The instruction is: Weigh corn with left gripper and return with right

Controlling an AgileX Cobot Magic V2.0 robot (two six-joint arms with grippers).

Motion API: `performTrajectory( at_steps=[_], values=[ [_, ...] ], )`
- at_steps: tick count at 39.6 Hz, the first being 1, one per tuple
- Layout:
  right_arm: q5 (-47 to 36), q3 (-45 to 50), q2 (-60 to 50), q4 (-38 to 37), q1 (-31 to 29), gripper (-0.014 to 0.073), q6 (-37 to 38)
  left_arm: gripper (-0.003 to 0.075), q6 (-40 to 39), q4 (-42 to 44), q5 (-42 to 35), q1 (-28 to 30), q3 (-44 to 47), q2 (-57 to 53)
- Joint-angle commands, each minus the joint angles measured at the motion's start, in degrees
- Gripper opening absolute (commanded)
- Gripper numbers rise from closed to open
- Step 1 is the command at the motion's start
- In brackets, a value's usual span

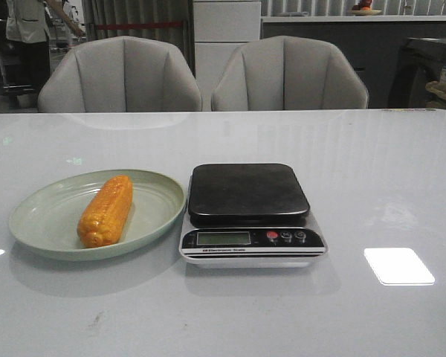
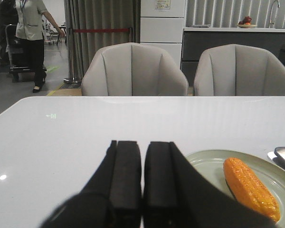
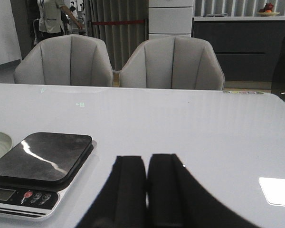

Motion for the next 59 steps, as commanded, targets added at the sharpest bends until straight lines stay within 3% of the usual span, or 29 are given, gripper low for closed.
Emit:
performTrajectory(
  at_steps=[1, 35, 45, 59],
  values=[
    [-5.07, 0.52, -1.06, 0.09, -0.33, 0.0167, -0.55, 0.0113, -0.29, -0.48, -3.96, -0.04, 1.79, -1.21],
    [-5.07, 0.52, -1.06, 0.09, -0.33, 0.0167, -0.55, 0.0113, -0.29, -0.48, -3.96, -0.04, 1.79, -1.21],
    [-5.07, 0.52, -1.06, 0.09, -0.33, 0.0167, -0.55, 0.0113, -0.29, -1.6, -12.52, -0.04, 0.37, -1.1],
    [-5.07, 0.52, -1.06, 0.09, -0.33, 0.0167, -0.55, 0.0113, -0.16, -1.07, 11.99, -0.04, -20.88, 8.28]
  ],
)
